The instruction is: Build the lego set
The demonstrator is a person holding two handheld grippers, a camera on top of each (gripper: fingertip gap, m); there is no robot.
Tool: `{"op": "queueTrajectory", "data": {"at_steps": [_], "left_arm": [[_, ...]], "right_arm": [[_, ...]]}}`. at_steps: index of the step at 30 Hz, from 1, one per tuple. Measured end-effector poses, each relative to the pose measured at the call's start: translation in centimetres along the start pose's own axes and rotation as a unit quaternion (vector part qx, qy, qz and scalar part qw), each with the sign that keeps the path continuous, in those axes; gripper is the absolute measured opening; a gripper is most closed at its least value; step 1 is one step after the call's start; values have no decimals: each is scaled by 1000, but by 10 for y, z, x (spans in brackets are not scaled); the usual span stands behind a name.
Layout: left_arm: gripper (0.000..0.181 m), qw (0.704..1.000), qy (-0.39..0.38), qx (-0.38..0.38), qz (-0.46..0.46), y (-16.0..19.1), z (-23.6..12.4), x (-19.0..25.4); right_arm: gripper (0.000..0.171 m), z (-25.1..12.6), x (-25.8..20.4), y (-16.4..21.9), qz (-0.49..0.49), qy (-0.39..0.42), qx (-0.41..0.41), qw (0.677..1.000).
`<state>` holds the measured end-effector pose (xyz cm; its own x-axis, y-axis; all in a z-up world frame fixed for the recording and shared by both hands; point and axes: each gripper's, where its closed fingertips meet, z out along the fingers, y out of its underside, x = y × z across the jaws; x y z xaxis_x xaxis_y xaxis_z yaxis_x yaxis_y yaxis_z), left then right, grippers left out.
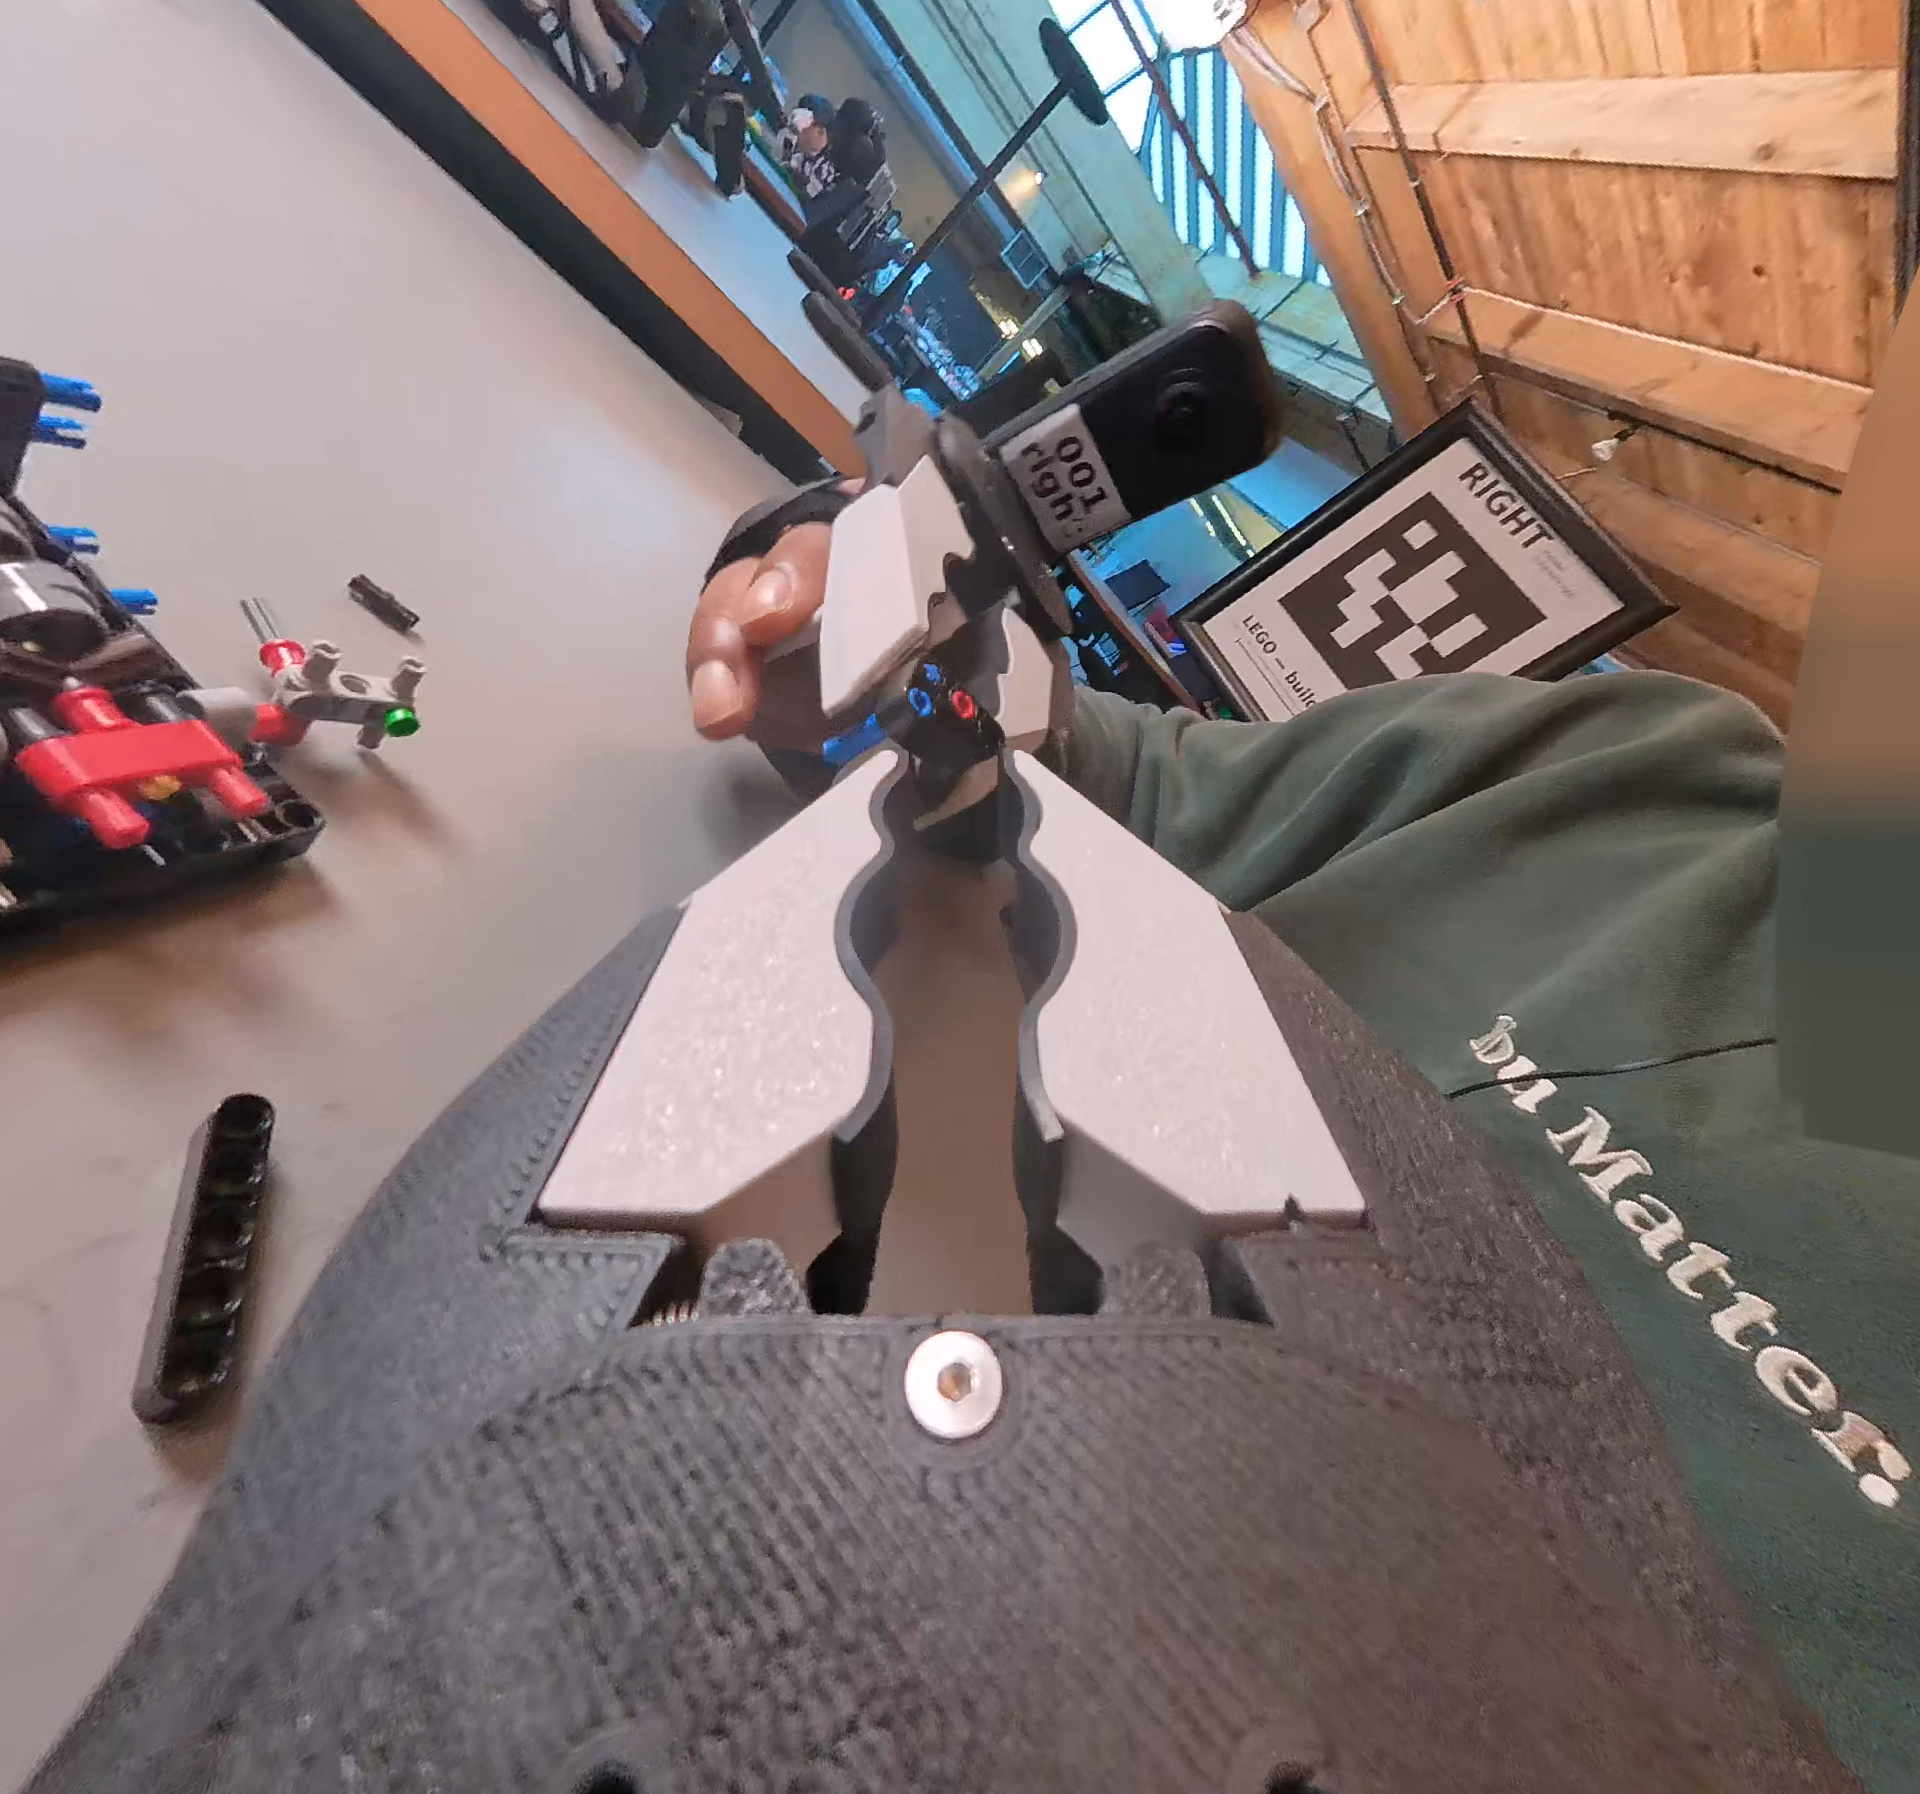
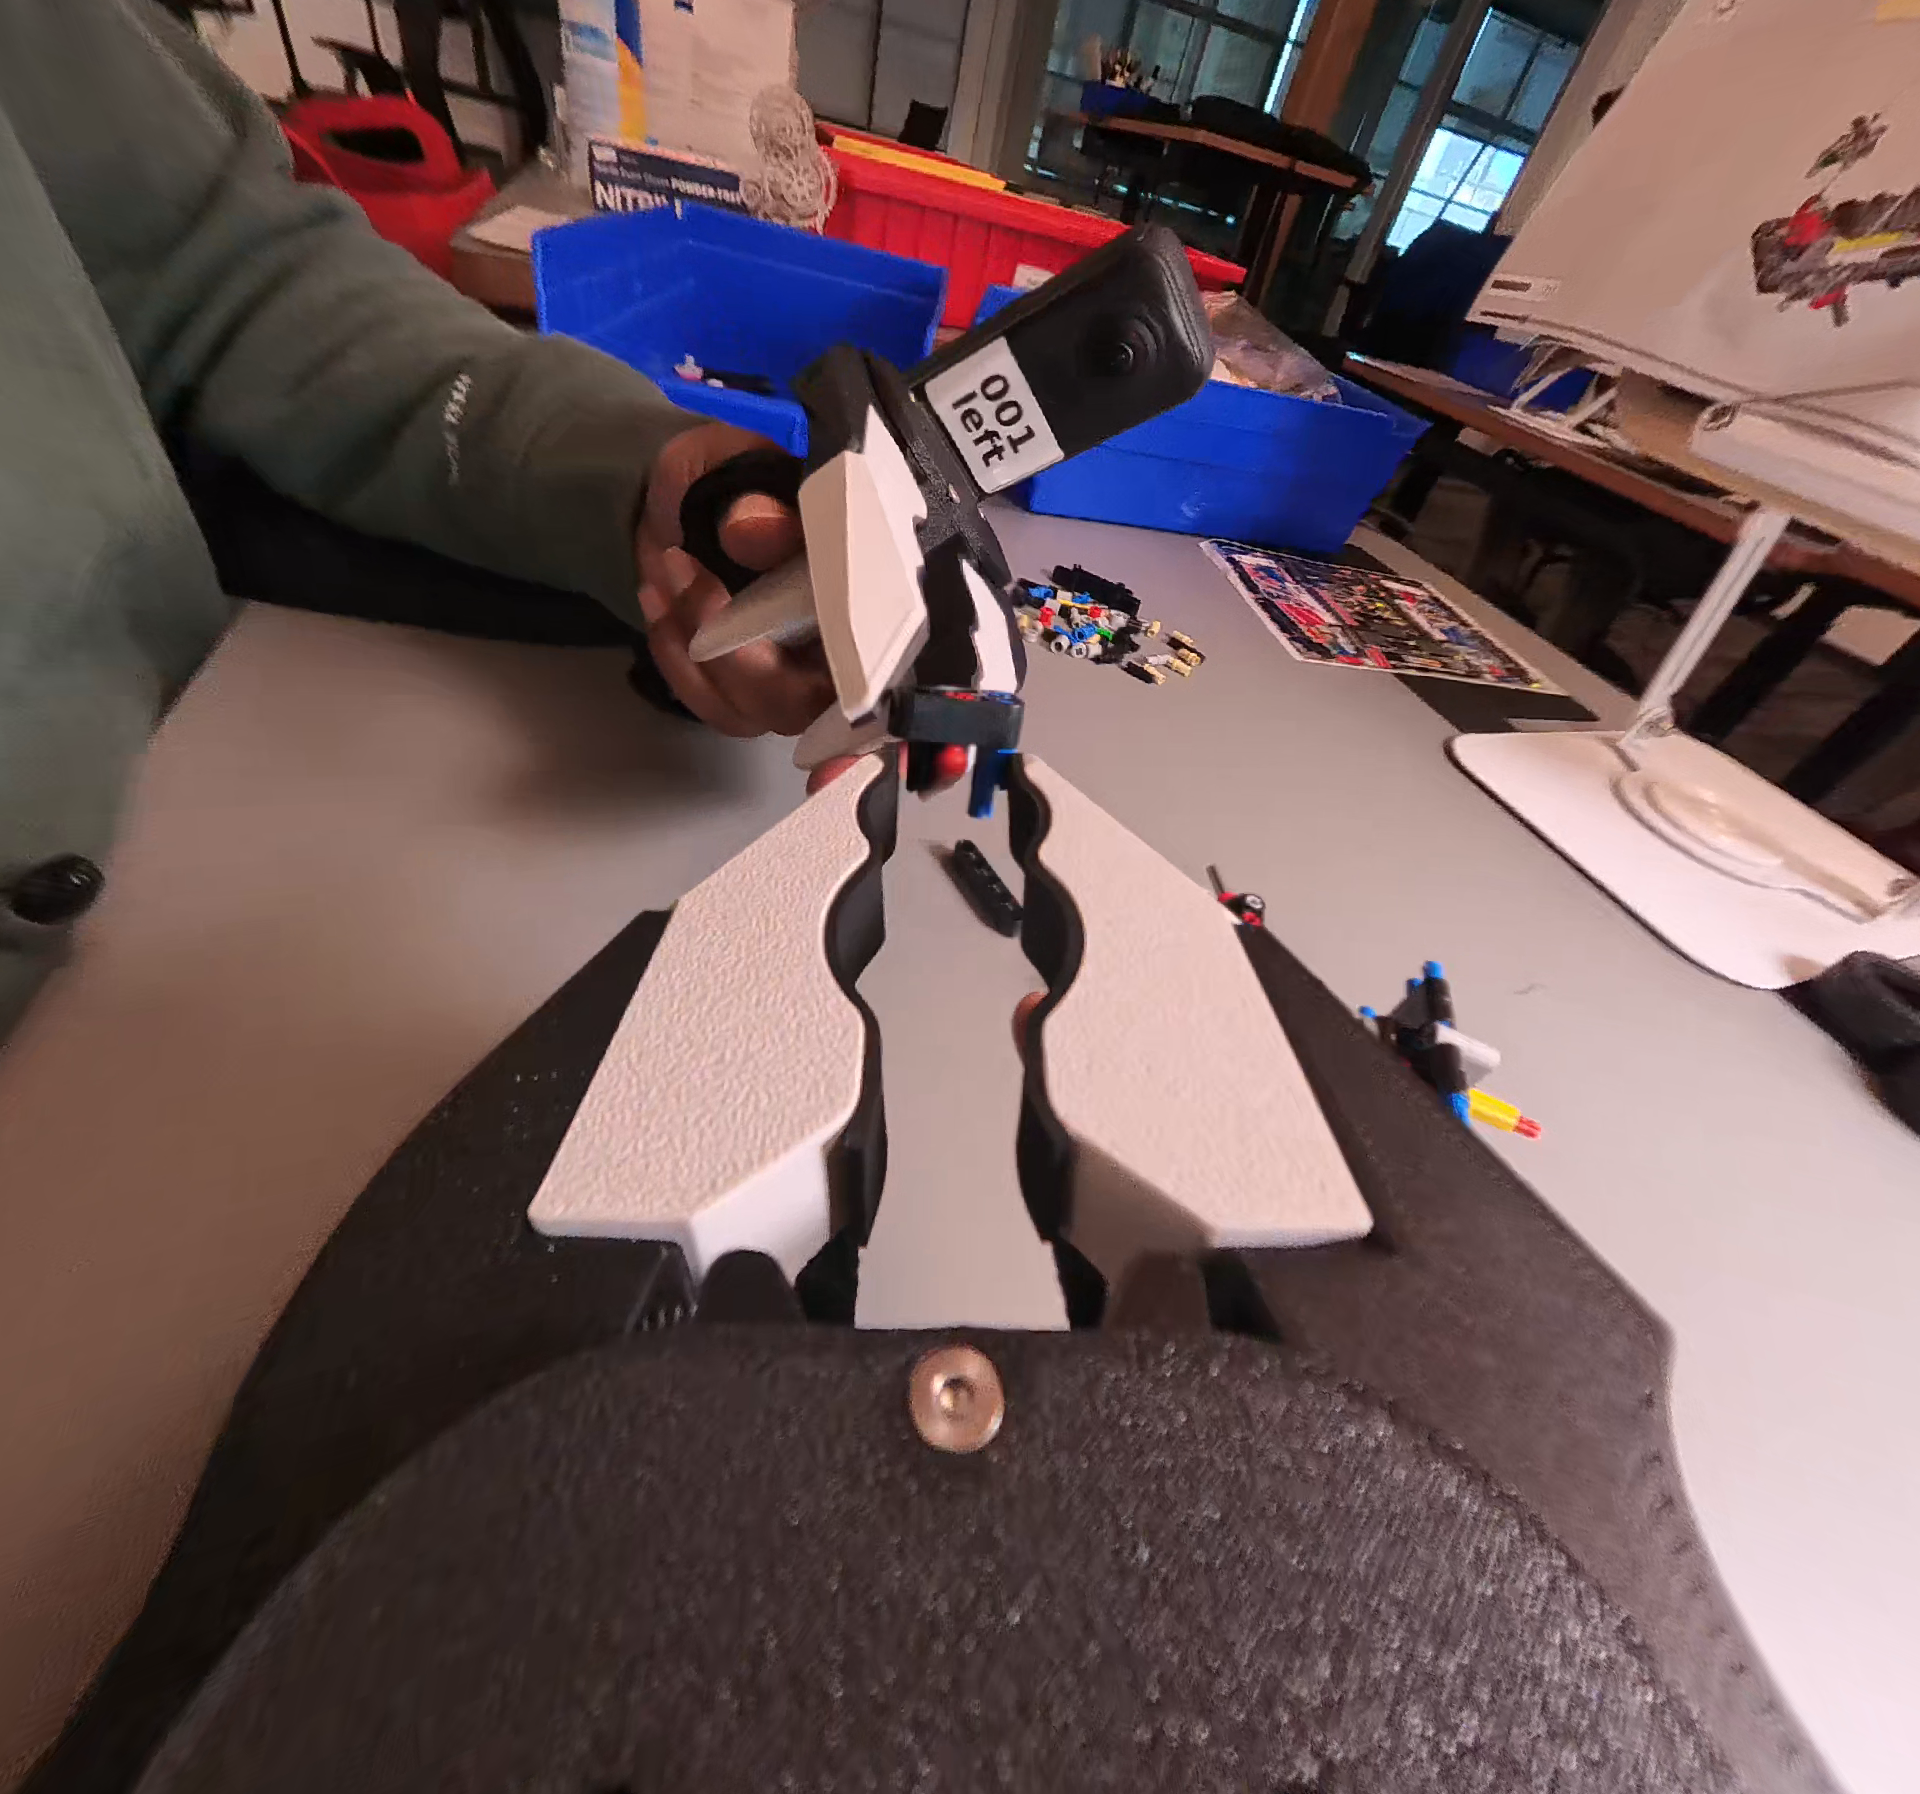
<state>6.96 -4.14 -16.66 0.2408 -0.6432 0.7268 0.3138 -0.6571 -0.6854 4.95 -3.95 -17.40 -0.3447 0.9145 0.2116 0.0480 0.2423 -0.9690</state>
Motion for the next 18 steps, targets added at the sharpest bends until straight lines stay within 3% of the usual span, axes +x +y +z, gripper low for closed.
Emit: {"op": "queueTrajectory", "data": {"at_steps": [2,7,11,18], "left_arm": [[10,1000,-4,-11,-9,5,2,-3],[7,998,28,-11,-50,9,5,1],[26,997,53,-22,-54,9,3,8],[28,1000,4,-11,7,0,-9,-4]], "right_arm": [[24,1,-2,3,-26,2,-14,1000],[22,-2,-7,1,-46,-4,-11,999],[22,-7,-6,-7,17,-29,20,999],[21,-21,-5,-27,97,-76,83,989]]}}
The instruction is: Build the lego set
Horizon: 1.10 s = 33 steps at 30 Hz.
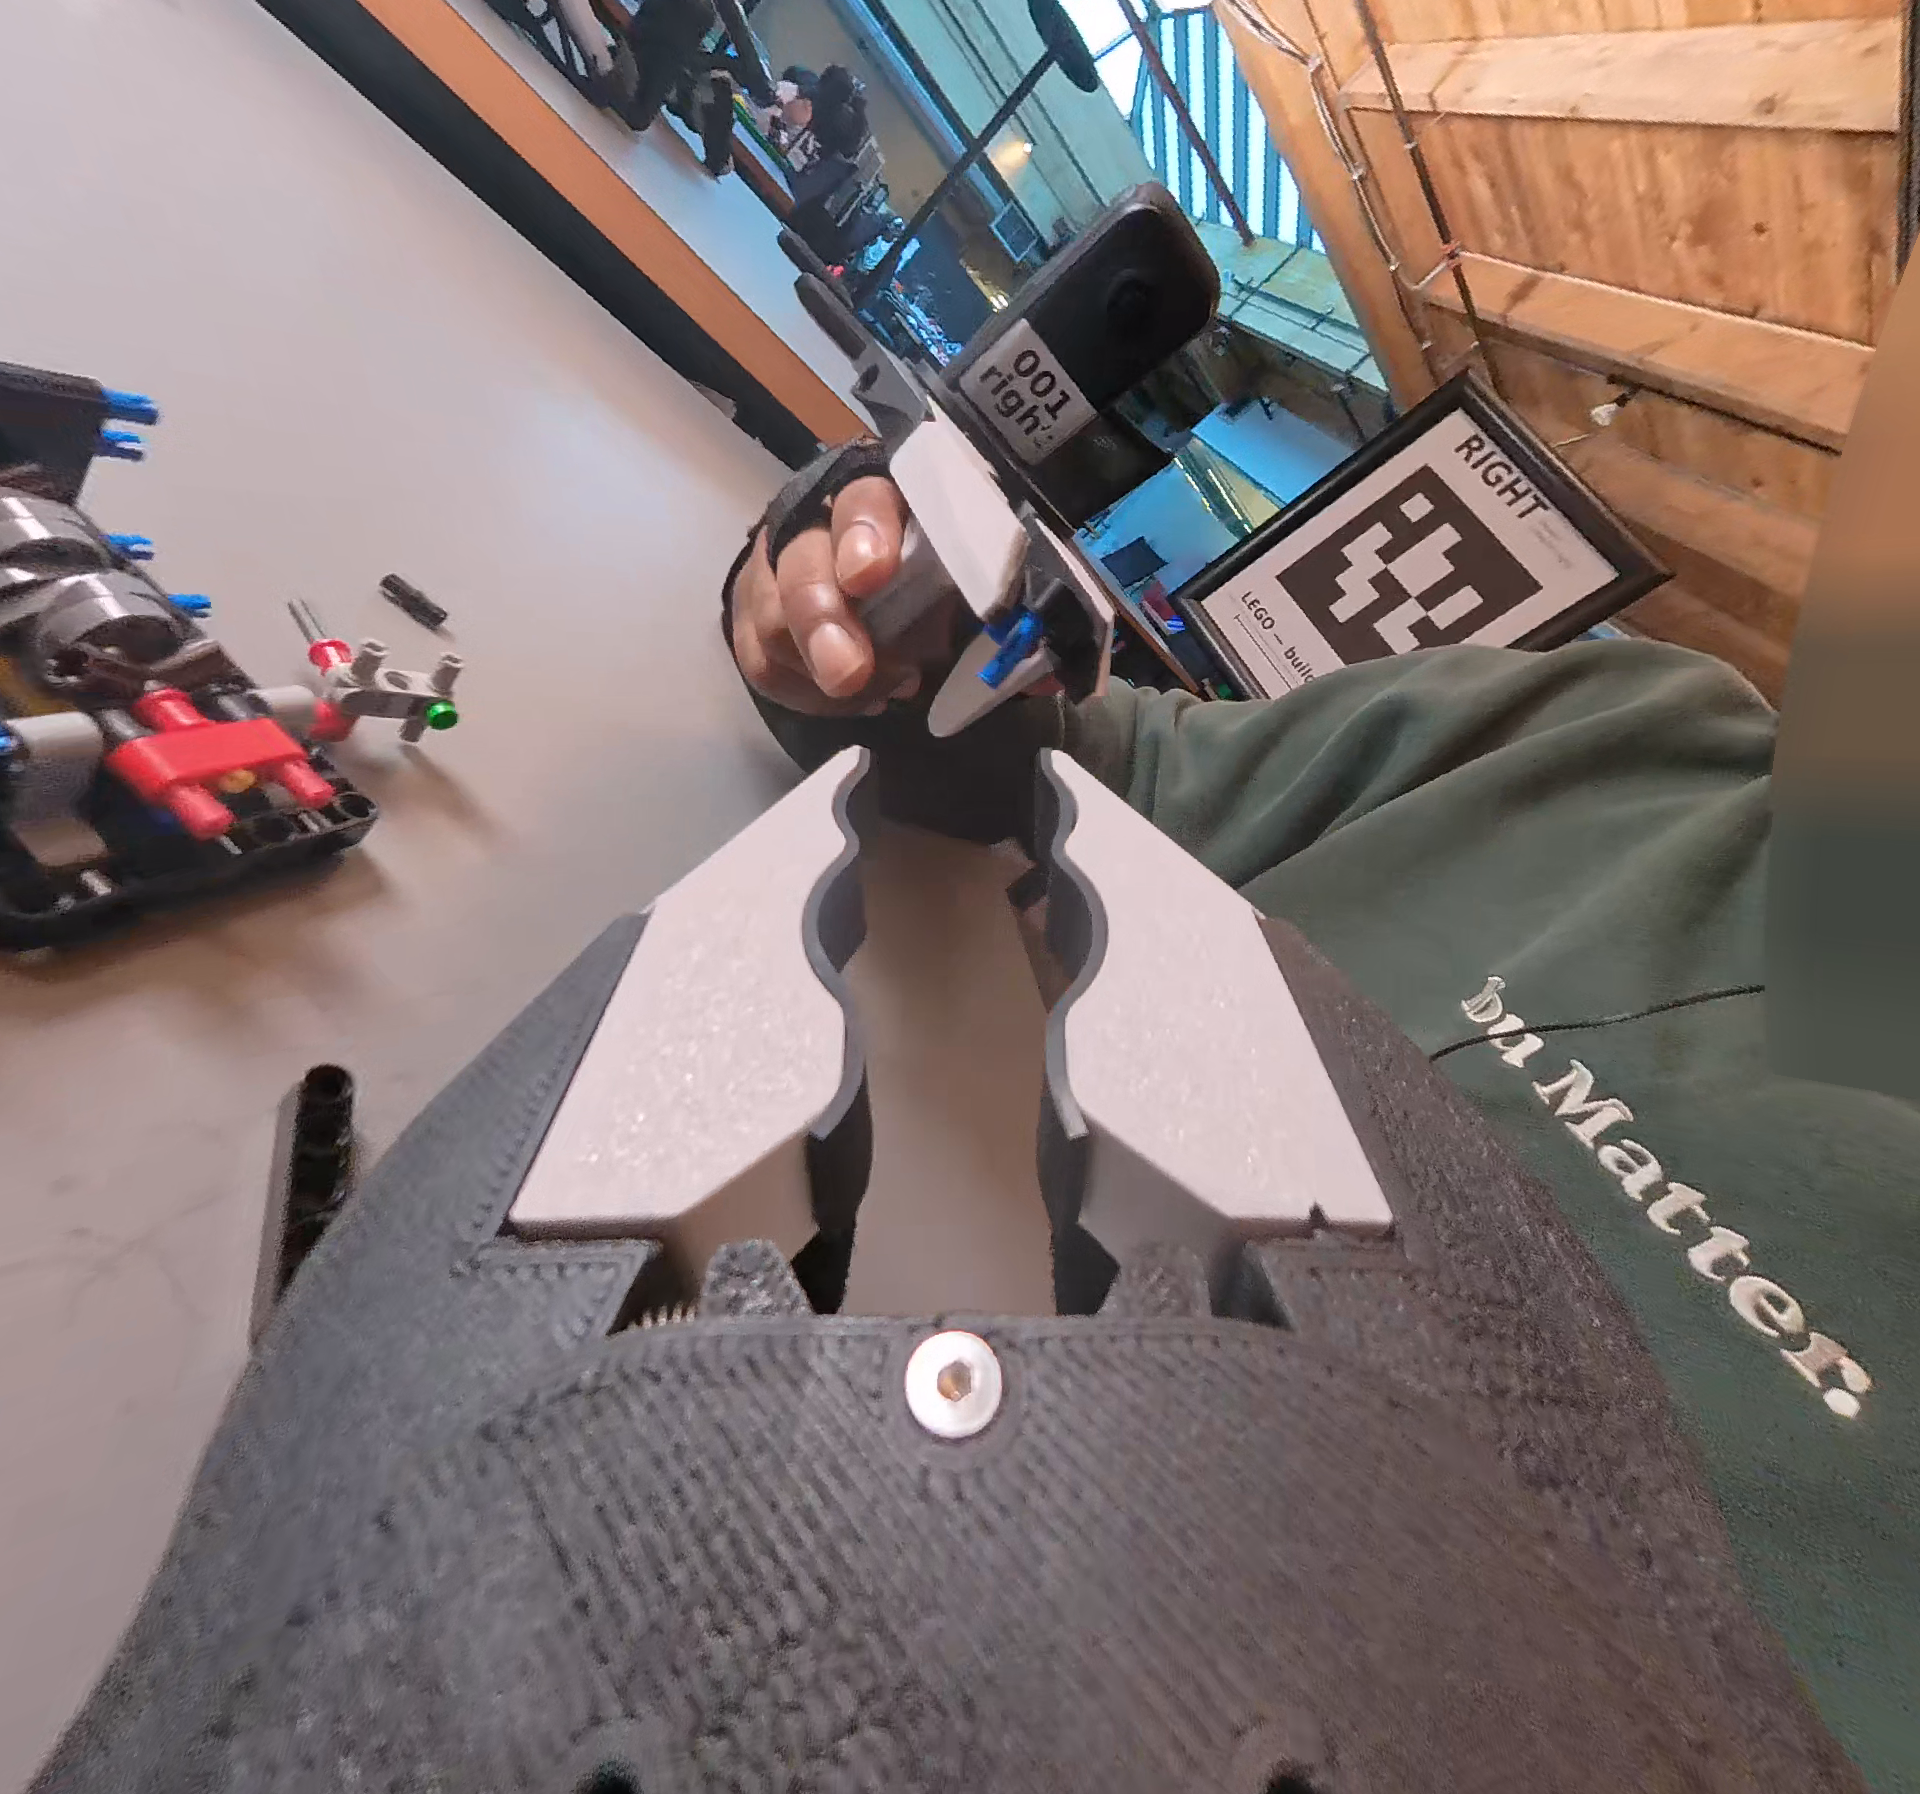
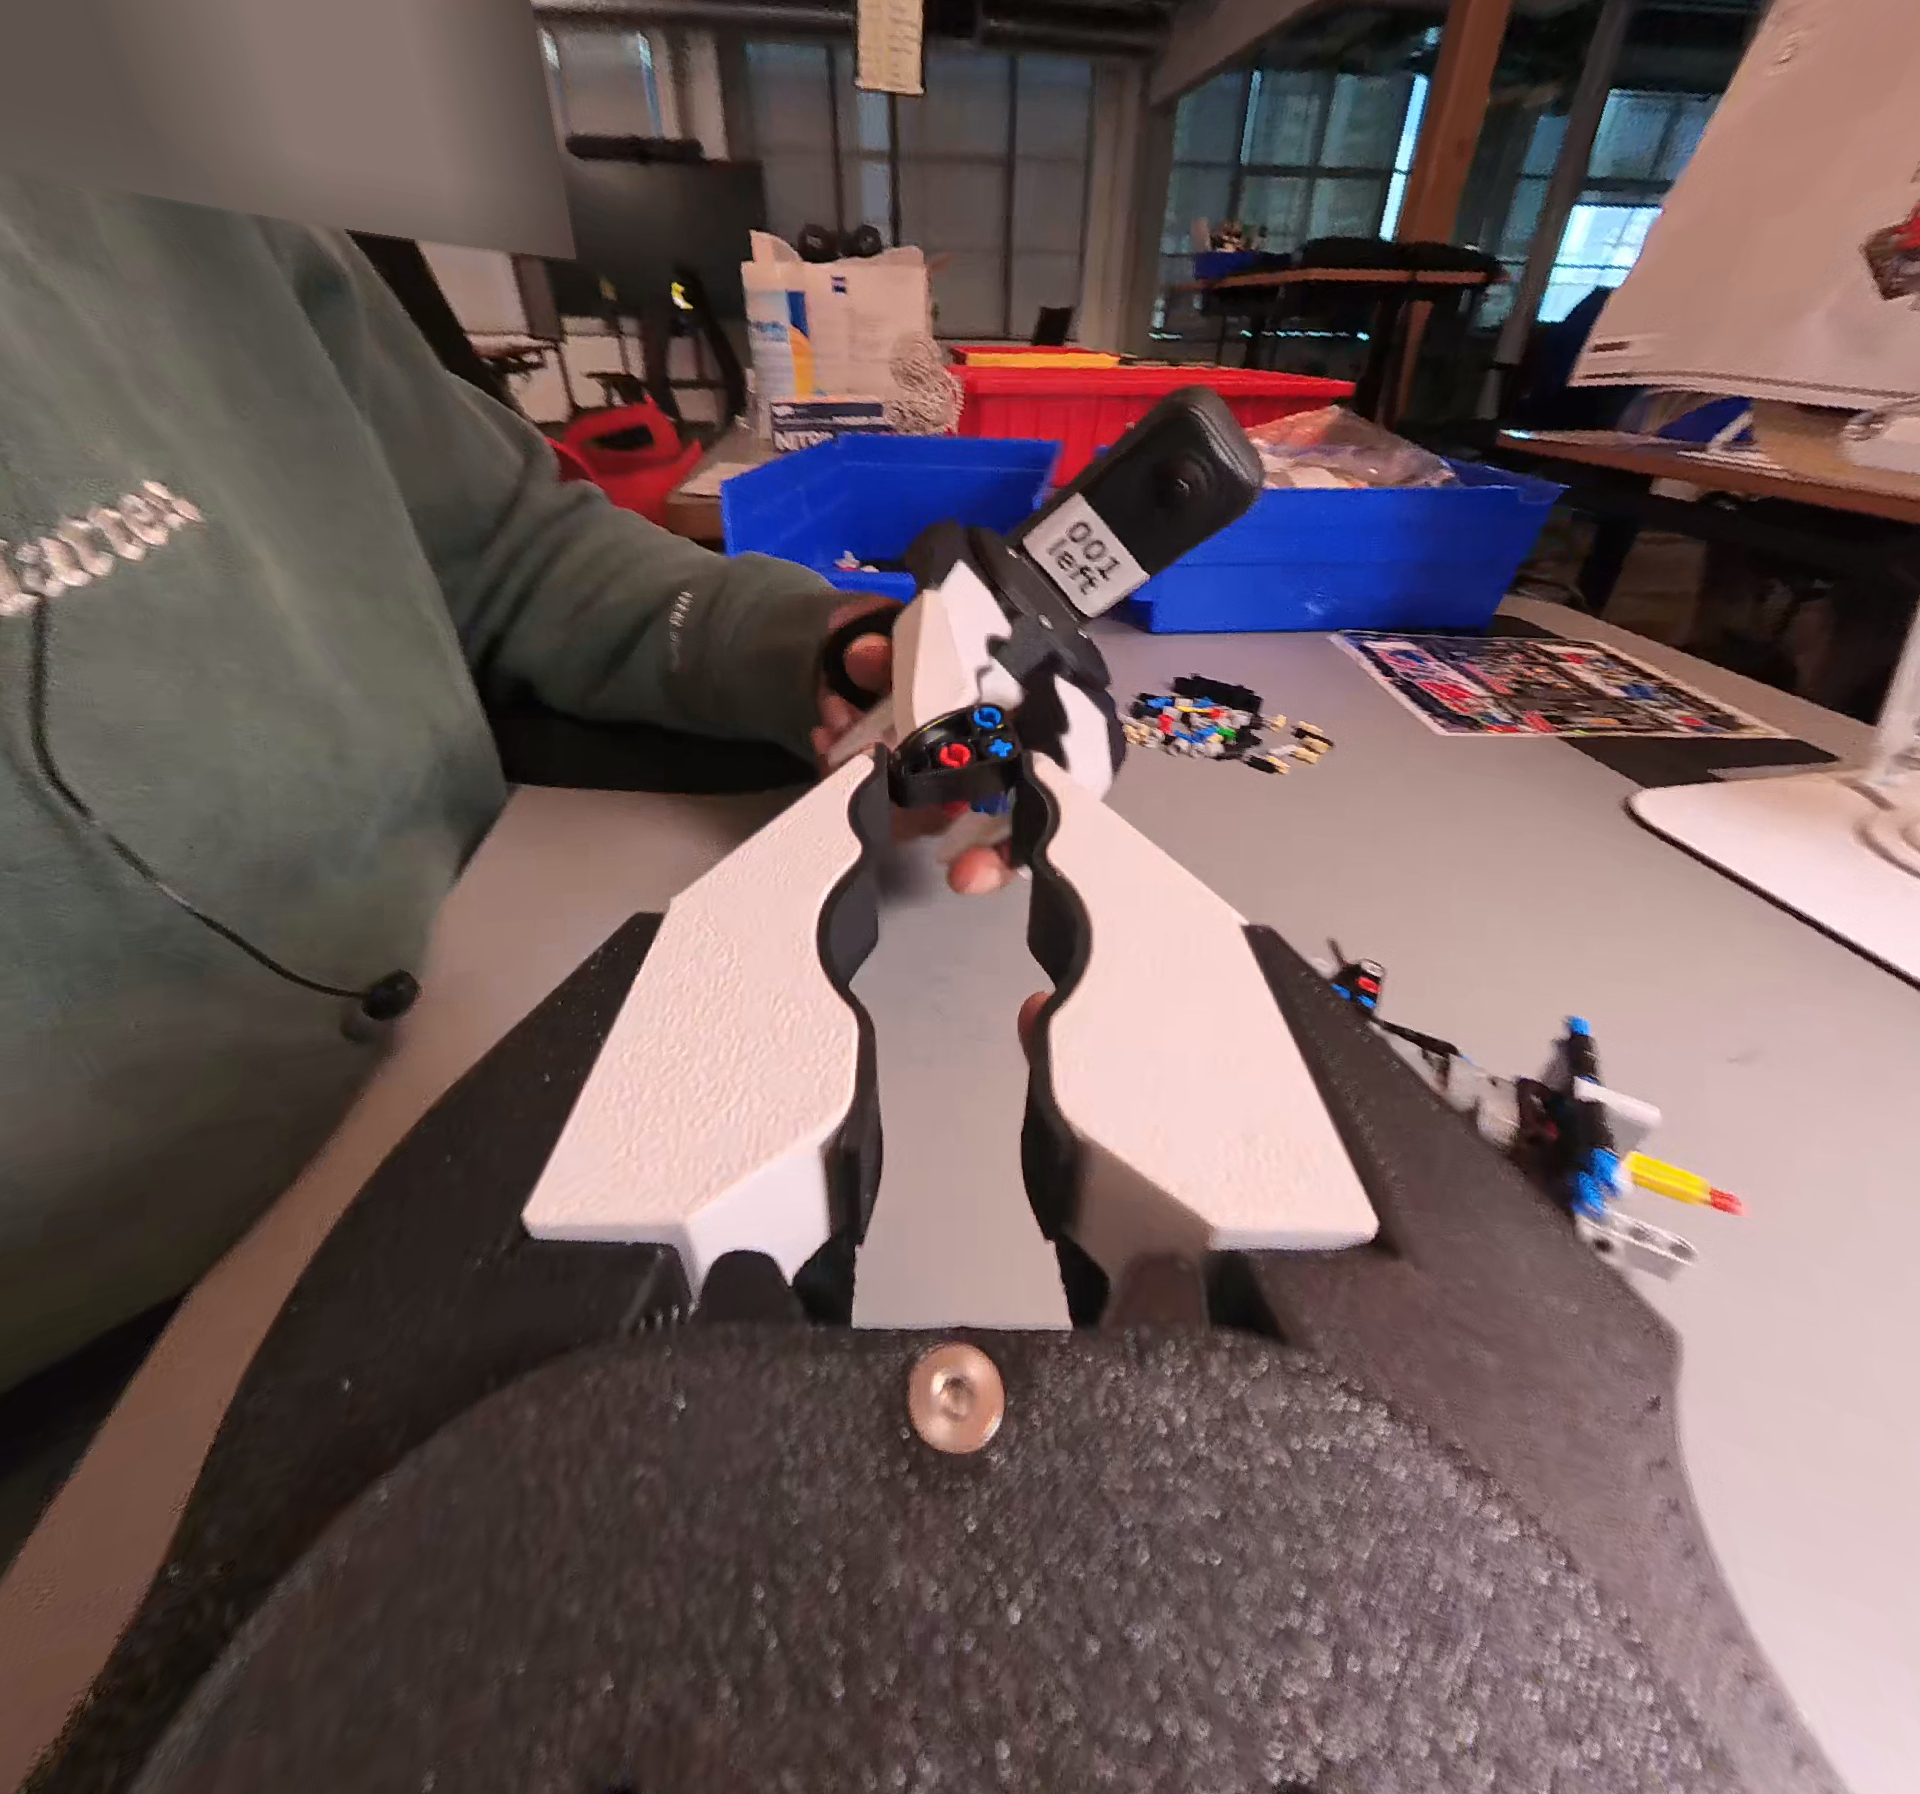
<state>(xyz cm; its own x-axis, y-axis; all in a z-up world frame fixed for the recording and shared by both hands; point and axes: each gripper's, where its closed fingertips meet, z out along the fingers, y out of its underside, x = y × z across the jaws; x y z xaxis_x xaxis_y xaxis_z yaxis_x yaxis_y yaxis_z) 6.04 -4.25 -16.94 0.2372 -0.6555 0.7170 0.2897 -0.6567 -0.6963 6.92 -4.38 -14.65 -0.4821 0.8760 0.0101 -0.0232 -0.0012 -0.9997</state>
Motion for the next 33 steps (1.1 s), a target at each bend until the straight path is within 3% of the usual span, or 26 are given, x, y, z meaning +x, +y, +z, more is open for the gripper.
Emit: {"op": "queueTrajectory", "data": {"at_steps": [6,11,18,22,28,30,33], "left_arm": [[17,996,37,-16,76,8,16,25],[2,983,-39,-28,180,11,16,17],[2,916,-193,39,349,-14,3,-1],[2,881,-239,32,407,-16,2,-7],[3,878,-271,15,394,-12,2,-22],[20,884,-284,1,371,-12,-2,-31],[23,890,-311,12,332,-24,-20,-41]], "right_arm": [[21,8,-17,0,39,-57,6,998],[21,9,-18,6,49,-59,-9,997],[29,9,13,2,75,53,-33,995],[19,8,21,4,102,76,-39,991],[13,5,30,19,81,107,-103,986],[13,-4,45,26,67,136,-141,978],[13,-20,74,48,48,167,-236,956]]}}
